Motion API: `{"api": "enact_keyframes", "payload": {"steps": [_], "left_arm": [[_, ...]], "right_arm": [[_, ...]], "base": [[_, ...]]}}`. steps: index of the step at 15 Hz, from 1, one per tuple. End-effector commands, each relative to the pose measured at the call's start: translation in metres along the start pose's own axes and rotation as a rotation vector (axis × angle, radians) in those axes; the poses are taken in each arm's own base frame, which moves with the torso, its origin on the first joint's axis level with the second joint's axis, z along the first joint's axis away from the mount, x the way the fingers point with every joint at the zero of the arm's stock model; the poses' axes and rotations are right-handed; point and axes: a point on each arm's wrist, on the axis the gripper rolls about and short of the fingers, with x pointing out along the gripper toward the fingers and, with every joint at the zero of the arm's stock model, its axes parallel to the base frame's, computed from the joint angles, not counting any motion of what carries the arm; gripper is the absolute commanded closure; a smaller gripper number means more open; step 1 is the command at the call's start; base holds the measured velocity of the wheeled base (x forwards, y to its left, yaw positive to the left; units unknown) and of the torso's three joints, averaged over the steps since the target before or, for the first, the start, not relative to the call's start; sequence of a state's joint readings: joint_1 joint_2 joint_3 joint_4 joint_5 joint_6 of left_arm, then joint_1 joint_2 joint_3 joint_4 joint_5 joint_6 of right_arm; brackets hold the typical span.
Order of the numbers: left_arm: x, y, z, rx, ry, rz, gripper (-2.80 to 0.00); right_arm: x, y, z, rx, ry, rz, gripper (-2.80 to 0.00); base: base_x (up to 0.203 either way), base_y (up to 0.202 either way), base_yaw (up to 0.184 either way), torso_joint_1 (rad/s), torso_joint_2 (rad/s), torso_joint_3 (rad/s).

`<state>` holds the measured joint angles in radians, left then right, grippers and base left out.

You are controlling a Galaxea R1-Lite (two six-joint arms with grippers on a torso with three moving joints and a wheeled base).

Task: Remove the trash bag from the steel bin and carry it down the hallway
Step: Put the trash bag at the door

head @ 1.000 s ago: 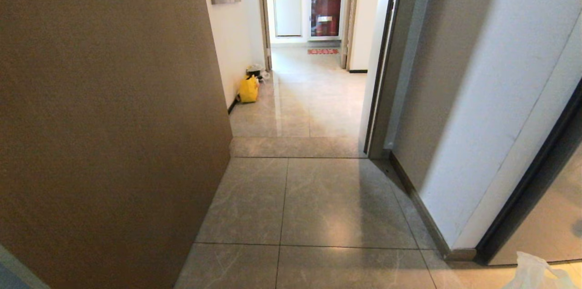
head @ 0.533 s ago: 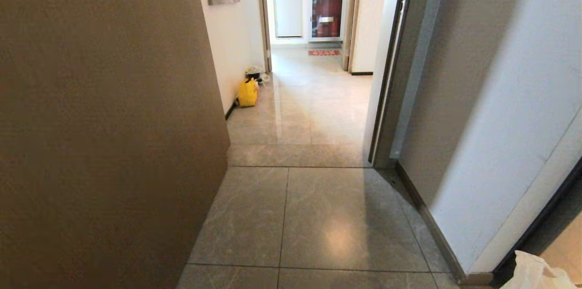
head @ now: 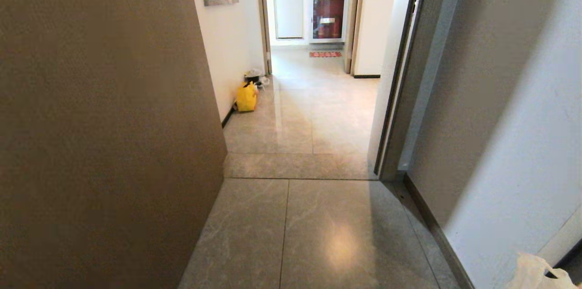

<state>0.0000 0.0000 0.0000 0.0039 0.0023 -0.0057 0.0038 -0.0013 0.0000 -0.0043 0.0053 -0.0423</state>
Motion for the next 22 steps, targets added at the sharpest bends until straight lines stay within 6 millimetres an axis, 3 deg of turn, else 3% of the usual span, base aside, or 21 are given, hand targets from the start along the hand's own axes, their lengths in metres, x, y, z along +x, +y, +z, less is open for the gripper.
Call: {"api": "enact_keyframes", "payload": {"steps": [1,22], "left_arm": [[0.0,0.0,-0.0001,0.0,0.001,0.001,0.0],[0.0,0.0,-0.0001,0.0,0.001,0.001,0.0]], "right_arm": [[0.0001,0.0,0.0001,-0.001,0.001,0.002,0.0],[0.0001,0.0,0.0001,-0.001,0.001,0.002,0.0]], "base": [[0.195,0.0,0.001,0.002,0.0,0.006],[0.192,0.0,0.001,0.003,0.0,0.003]]}}
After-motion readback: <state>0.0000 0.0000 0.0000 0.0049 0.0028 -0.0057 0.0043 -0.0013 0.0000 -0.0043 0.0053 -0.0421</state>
